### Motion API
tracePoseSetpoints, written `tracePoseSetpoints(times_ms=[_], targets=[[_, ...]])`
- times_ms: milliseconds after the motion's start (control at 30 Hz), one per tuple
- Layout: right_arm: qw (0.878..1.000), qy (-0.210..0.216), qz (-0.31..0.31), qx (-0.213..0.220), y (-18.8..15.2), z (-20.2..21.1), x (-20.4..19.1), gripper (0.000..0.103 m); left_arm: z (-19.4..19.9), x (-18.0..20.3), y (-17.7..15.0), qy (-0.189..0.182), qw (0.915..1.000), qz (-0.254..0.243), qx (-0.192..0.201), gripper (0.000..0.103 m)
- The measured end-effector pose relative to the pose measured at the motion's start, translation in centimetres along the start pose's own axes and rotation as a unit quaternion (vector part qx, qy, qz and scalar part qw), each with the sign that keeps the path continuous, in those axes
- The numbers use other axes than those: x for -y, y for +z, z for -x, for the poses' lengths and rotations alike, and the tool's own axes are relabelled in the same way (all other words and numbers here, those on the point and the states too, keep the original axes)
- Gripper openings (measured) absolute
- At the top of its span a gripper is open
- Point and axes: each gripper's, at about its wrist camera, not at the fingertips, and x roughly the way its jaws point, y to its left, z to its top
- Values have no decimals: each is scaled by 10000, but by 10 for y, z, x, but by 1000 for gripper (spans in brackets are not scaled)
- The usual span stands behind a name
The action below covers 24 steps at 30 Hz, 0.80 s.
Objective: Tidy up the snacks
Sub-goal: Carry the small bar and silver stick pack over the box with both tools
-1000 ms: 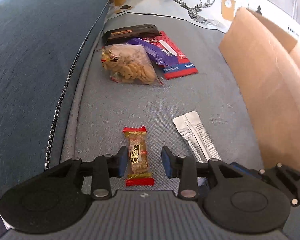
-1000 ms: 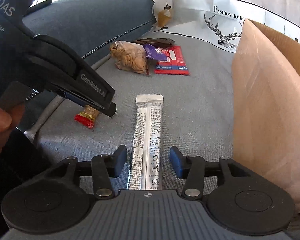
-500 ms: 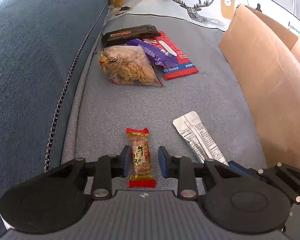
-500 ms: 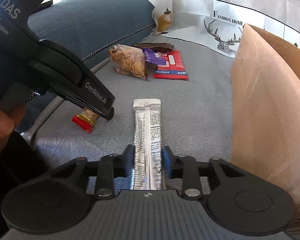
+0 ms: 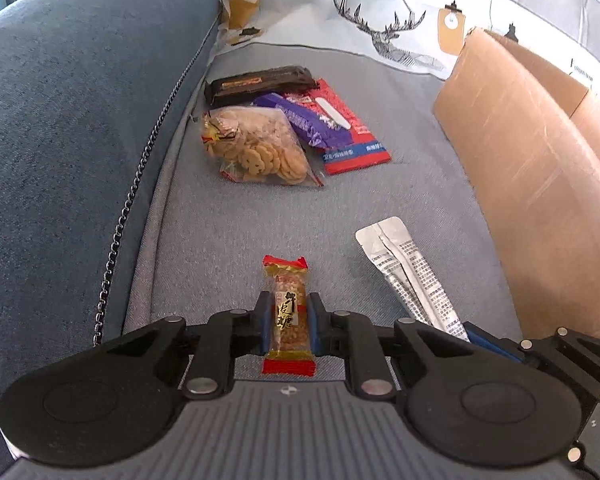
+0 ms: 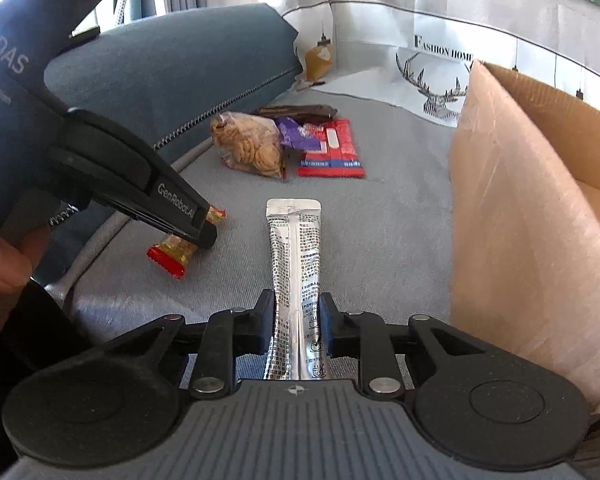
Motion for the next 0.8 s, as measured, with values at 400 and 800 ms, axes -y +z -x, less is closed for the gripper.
tracePoseSetpoints(times_ms=[400, 800], targets=[[9992, 9, 144, 365, 6, 24, -6, 24, 23, -12, -3, -308, 9970, 294, 648, 19], [9887, 100, -31, 1495, 56, 106, 21, 24, 44, -23, -7, -700, 9884, 575, 1215, 19]])
